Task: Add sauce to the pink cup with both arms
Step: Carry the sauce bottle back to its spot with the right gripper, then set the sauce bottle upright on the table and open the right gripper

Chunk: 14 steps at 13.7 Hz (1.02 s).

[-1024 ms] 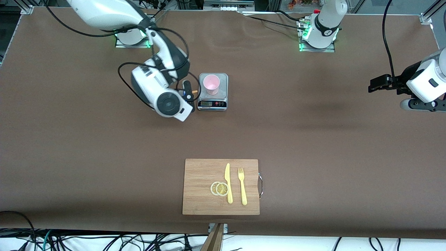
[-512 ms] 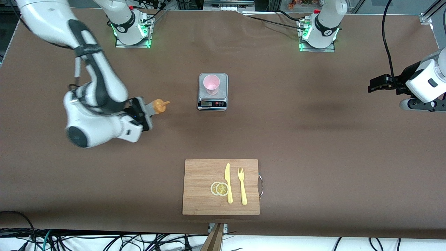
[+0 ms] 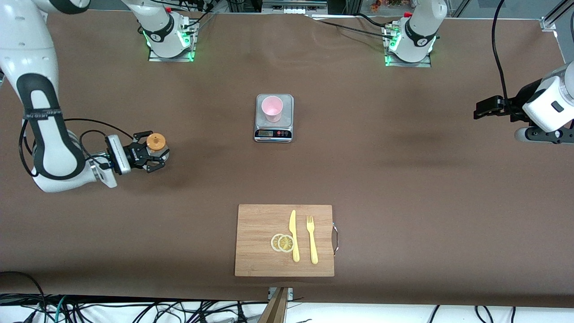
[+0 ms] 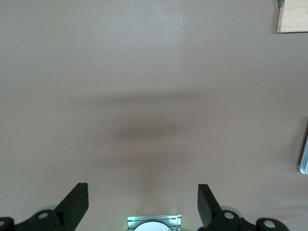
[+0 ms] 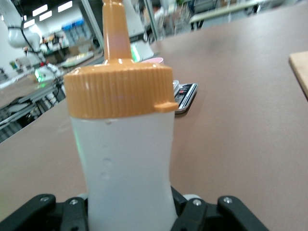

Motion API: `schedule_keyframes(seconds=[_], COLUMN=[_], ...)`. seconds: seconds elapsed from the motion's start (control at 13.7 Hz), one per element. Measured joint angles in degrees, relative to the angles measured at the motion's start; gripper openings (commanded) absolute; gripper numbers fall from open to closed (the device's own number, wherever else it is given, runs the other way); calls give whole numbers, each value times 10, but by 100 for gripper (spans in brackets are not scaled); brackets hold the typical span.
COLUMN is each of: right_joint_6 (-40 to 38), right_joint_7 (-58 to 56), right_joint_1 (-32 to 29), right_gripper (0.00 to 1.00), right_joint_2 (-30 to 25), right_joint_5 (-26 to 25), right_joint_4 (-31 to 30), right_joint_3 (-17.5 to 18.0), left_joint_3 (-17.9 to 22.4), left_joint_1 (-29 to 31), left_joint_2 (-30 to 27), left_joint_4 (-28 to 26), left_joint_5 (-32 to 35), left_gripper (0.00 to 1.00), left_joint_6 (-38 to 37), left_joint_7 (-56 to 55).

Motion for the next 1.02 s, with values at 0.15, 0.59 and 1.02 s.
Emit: schedule_keyframes(seconds=[0.15, 0.59, 1.02], right_joint_6=[-10, -42, -56], right_joint_7=[-31, -57, -57], right_joint_1=[-17, -26, -26], right_gripper=[0, 100, 100], right_joint_2=[26, 56, 61], right_joint_5=[19, 48, 47], right_joint_4=[0, 0, 8], right_joint_3=[-9, -30, -46], left_joint_3=[0, -2, -2], left_joint_1=[0, -1, -1], left_joint_2=[0, 1, 1], left_joint_4=[0, 0, 1], left_joint_5=[0, 0, 0], left_gripper=[100, 100, 100], left_joint_6=[0, 0, 0], left_joint_7=[0, 0, 0])
